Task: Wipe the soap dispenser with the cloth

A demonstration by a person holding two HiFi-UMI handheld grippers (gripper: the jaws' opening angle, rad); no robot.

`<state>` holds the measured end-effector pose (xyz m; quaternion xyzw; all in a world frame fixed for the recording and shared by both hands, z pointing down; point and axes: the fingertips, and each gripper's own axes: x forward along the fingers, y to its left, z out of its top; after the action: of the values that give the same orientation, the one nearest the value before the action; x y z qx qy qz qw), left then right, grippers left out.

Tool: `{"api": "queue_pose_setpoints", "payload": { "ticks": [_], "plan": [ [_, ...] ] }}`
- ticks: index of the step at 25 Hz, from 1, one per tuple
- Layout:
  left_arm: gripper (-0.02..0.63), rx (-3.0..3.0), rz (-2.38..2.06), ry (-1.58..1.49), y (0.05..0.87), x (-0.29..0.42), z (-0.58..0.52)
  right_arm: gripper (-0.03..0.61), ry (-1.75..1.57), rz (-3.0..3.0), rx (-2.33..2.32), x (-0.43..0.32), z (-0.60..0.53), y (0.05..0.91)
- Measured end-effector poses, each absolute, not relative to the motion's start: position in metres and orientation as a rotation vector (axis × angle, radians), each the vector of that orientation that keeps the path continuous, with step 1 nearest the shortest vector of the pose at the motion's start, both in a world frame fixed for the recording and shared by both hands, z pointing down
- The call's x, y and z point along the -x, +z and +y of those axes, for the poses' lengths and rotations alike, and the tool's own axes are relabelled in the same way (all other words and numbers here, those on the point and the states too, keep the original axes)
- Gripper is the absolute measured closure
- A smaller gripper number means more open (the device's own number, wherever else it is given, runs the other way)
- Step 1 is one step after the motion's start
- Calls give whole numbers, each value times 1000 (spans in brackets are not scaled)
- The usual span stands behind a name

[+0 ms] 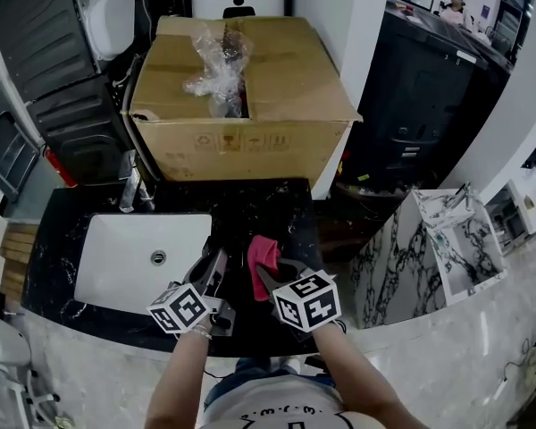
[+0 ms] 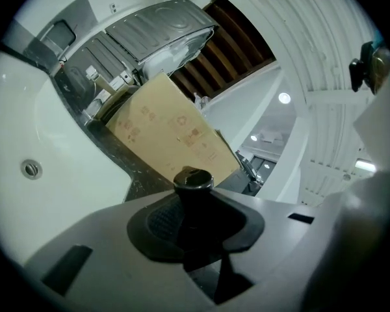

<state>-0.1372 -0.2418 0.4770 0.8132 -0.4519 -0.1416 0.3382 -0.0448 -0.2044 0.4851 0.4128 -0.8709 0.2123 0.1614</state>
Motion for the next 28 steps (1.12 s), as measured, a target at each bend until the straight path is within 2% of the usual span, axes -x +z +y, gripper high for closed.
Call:
{"api": "queue_pose_setpoints", "payload": {
  "ticks": [6,10,16,21,28],
  "plan": [
    [505,-2129,-1170,-375,476,138,-242,529,646,-2322,-1249,18,-205,513],
    [505,-2120,-1163,-377,477,139,-242,529,663,-2366,-1303,15,-209,499],
    [503,-2142,-1167,-358,475,137,-241,529,580,-2555,-1243,48,-239,453],
    [503,-2163,-1173,-330,475,135,-241,529,528,-2561,-1156,71,-258,457],
    [505,-2247,-1183,-263,468,125,-241,529,576,-2338,-1291,21,-267,500]
  ]
}}
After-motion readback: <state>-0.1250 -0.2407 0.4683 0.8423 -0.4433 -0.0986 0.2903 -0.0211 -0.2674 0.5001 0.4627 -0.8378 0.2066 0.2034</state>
